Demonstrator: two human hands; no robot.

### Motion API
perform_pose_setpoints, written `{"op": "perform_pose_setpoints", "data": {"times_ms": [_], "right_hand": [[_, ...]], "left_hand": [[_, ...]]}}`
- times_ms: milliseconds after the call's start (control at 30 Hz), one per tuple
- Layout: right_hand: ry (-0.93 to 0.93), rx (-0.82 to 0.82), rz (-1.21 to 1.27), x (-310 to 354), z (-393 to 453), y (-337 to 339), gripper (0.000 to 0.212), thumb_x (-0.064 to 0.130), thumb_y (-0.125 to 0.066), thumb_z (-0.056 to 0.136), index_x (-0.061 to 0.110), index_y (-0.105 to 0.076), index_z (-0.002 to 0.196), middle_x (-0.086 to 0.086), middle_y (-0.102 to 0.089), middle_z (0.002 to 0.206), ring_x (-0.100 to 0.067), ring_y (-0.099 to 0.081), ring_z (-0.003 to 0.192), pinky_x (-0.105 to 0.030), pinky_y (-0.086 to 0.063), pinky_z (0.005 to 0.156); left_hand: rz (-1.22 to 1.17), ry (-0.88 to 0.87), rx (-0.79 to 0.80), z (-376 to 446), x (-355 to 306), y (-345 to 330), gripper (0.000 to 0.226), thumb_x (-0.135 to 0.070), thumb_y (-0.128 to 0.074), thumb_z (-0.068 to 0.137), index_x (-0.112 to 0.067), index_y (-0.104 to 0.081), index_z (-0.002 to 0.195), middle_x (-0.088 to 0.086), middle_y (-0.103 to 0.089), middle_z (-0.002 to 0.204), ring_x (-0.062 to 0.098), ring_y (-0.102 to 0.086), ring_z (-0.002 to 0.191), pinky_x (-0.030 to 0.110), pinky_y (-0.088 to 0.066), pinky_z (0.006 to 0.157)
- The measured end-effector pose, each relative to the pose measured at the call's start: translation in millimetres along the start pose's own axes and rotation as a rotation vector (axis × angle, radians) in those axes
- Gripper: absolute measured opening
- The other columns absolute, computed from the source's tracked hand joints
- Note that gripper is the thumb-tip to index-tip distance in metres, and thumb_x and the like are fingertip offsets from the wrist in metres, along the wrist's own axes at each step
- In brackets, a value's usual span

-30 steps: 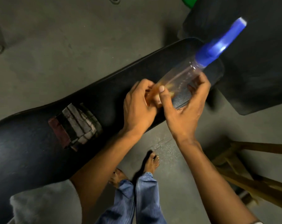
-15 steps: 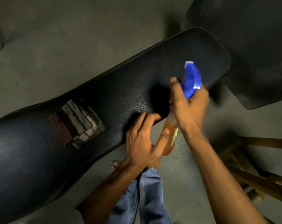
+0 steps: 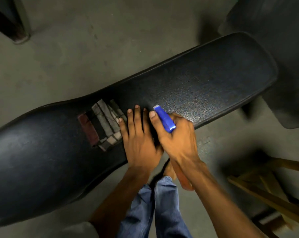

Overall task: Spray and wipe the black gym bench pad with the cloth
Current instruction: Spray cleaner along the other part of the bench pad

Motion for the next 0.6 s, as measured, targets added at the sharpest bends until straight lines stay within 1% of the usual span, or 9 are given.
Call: {"op": "perform_pose_setpoints", "data": {"times_ms": [167, 233, 333, 367, 400, 433, 500, 567, 600], "right_hand": [[0.005, 0.009, 0.008, 8, 7, -1, 0.064, 0.063, -0.066, 0.096, 0.023, -0.040, 0.053, 0.004, -0.043, 0.050, -0.012, -0.040, 0.051, -0.030, -0.030, 0.060], [-0.006, 0.019, 0.004, 6, 5, -2, 0.063, 0.064, -0.067, 0.095, 0.023, -0.043, 0.054, 0.004, -0.045, 0.049, -0.017, -0.042, 0.052, -0.029, -0.029, 0.058], [-0.011, 0.039, 0.010, -3, 2, -1, 0.042, 0.062, -0.067, 0.096, 0.041, -0.057, 0.062, 0.015, -0.056, 0.057, -0.009, -0.047, 0.054, -0.020, -0.032, 0.054], [-0.016, 0.036, 0.010, -6, 3, 2, 0.040, 0.061, -0.067, 0.097, 0.045, -0.057, 0.062, 0.019, -0.056, 0.058, -0.005, -0.048, 0.052, -0.016, -0.034, 0.054], [-0.021, 0.023, 0.014, -11, 5, 5, 0.044, 0.060, -0.068, 0.097, 0.041, -0.056, 0.060, 0.018, -0.056, 0.056, -0.004, -0.049, 0.051, -0.014, -0.035, 0.054], [-0.034, 0.005, 0.025, -15, 9, 8, 0.051, 0.060, -0.068, 0.097, 0.033, -0.052, 0.056, 0.013, -0.054, 0.053, -0.006, -0.051, 0.050, -0.016, -0.038, 0.055], [-0.076, -0.021, 0.038, -21, 18, 16, 0.061, 0.067, -0.065, 0.096, 0.023, -0.047, 0.057, 0.004, -0.052, 0.052, -0.016, -0.056, 0.053, -0.035, -0.047, 0.059], [-0.096, -0.028, 0.063, -25, 28, 22, 0.067, 0.075, -0.059, 0.094, 0.015, -0.053, 0.063, -0.002, -0.059, 0.058, -0.024, -0.061, 0.058, -0.039, -0.050, 0.061], [-0.094, -0.036, 0.083, -26, 33, 26, 0.068, 0.075, -0.057, 0.093, 0.013, -0.055, 0.065, -0.003, -0.060, 0.059, -0.023, -0.061, 0.057, -0.038, -0.051, 0.061]], "left_hand": [[0.004, -0.003, 0.002, -1, 2, -4, 0.092, -0.050, -0.055, 0.094, -0.007, -0.023, 0.168, 0.017, -0.018, 0.177, 0.036, -0.010, 0.166, 0.061, -0.008, 0.132], [-0.011, -0.002, -0.012, -1, 2, -4, 0.090, -0.048, -0.057, 0.093, -0.007, -0.027, 0.167, 0.017, -0.020, 0.176, 0.036, -0.012, 0.165, 0.061, -0.010, 0.132], [-0.006, 0.013, -0.024, 0, 1, -2, 0.091, -0.052, -0.056, 0.089, -0.007, -0.033, 0.165, 0.016, -0.022, 0.176, 0.036, -0.015, 0.165, 0.062, -0.012, 0.132], [-0.007, 0.022, -0.027, 1, 0, -1, 0.092, -0.055, -0.054, 0.088, -0.007, -0.034, 0.164, 0.016, -0.023, 0.175, 0.036, -0.016, 0.165, 0.062, -0.012, 0.132], [-0.011, 0.030, -0.029, 2, -1, -1, 0.092, -0.057, -0.052, 0.088, -0.008, -0.034, 0.164, 0.016, -0.023, 0.175, 0.036, -0.016, 0.165, 0.062, -0.011, 0.132], [-0.017, 0.038, -0.032, 2, -3, -1, 0.092, -0.057, -0.051, 0.088, -0.008, -0.034, 0.164, 0.016, -0.023, 0.175, 0.036, -0.015, 0.165, 0.063, -0.010, 0.131], [-0.035, 0.060, -0.045, 2, -9, -1, 0.089, -0.054, -0.055, 0.089, -0.009, -0.034, 0.164, 0.016, -0.021, 0.176, 0.035, -0.011, 0.166, 0.065, -0.008, 0.131], [-0.044, 0.071, -0.046, 4, -17, -2, 0.085, -0.052, -0.054, 0.092, -0.012, -0.033, 0.165, 0.014, -0.019, 0.177, 0.033, -0.007, 0.166, 0.066, -0.005, 0.131], [-0.045, 0.064, -0.045, 7, -22, -3, 0.085, -0.052, -0.054, 0.093, -0.013, -0.032, 0.165, 0.014, -0.018, 0.177, 0.032, -0.007, 0.167, 0.065, -0.003, 0.131]]}}
Point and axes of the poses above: each hand's wrist, its own z-axis towards the middle knuckle, its own y-axis out of the back of the hand, x = y × z, the point moved 3 cm from there along z, towards the middle knuckle
